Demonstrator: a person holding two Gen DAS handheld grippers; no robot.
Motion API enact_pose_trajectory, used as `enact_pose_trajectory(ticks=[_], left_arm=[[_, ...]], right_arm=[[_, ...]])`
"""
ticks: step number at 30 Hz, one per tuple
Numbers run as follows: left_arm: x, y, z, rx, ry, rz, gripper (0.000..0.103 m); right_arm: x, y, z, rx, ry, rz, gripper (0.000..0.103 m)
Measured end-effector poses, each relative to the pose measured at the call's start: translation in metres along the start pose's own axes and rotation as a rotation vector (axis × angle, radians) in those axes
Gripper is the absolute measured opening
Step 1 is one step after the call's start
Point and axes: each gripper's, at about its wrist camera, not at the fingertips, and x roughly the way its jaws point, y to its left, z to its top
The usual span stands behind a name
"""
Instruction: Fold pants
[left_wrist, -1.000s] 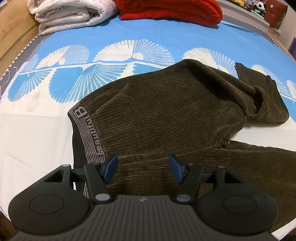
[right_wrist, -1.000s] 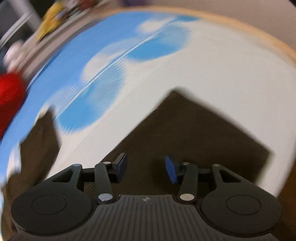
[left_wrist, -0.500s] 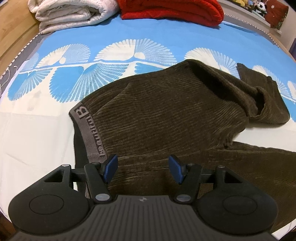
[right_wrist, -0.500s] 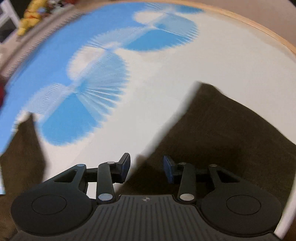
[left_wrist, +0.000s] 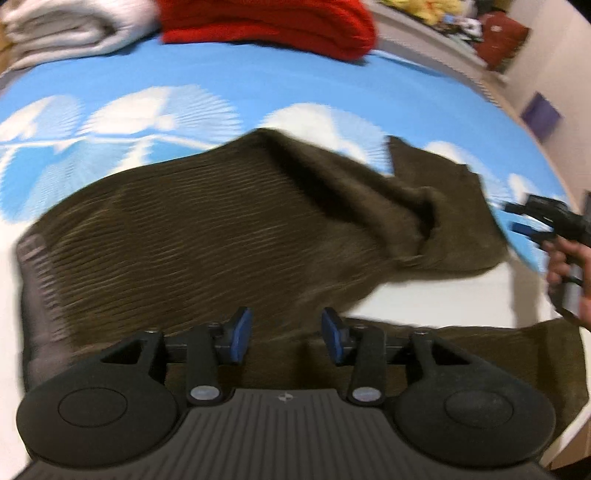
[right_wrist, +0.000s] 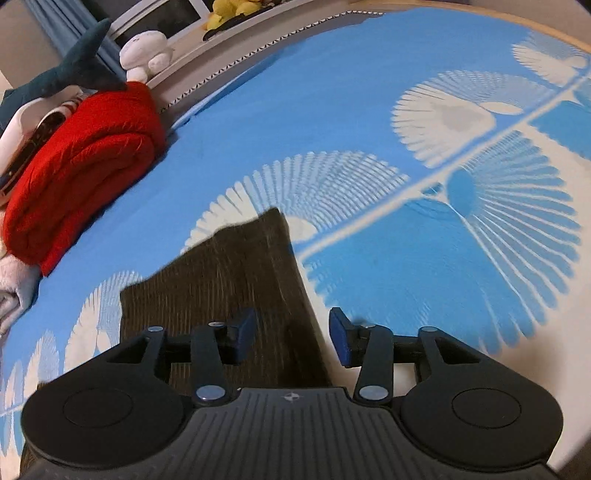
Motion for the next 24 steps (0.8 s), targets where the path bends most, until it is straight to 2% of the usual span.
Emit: enact_pose_trajectory(ticks=[2,7,12,15,16,17,18,19,20,22,24], left_arm=[[0.014,-0.018,0.005,0.038,0.007,-0.011,0.059],[0.054,-0.048,0.017,0.132,0.024,0.017,0.062],[0.093,-0.056,0.014,0.213,0.091,0.042,0.062],[0.102,-0.061,0.015,0.253,0.089,0.054,0.062],[0.104,-0.064,0.015,0.262,0.084,0.057,0.060],[0.106,-0.065,0.015,0.268,0.079,0.062,0.054],[0.109,-0.066,0.015,0.271,0.071,0.077,0.049],[0.111,-0.065,0.015,0.275,0.067,0.093,0.037],[0.112,-0.065,0.015,0.279,0.065,0.110,0.030],[0.114,-0.063,0.016,0.280,0.060,0.126,0.021],[0.114,-0.062,0.020,0.279,0.059,0.125,0.017]], right_arm=[[0.012,-0.002,0.008,0.008,0.005,0.007,0.050],[0.048,-0.013,0.022,0.021,0.036,0.018,0.050],[0.063,-0.008,0.033,-0.011,0.024,0.070,0.050],[0.072,0.002,0.035,-0.050,0.028,0.091,0.050],[0.074,0.005,0.035,-0.059,0.027,0.092,0.046],[0.076,0.008,0.035,-0.069,0.028,0.092,0.040],[0.077,0.012,0.034,-0.080,0.035,0.090,0.023],[0.078,0.015,0.034,-0.093,0.036,0.077,0.012],[0.076,0.017,0.034,-0.104,0.027,0.056,0.012],[0.068,0.017,0.036,-0.092,0.004,0.057,0.008],[0.050,0.016,0.042,-0.072,-0.045,0.074,0.007]])
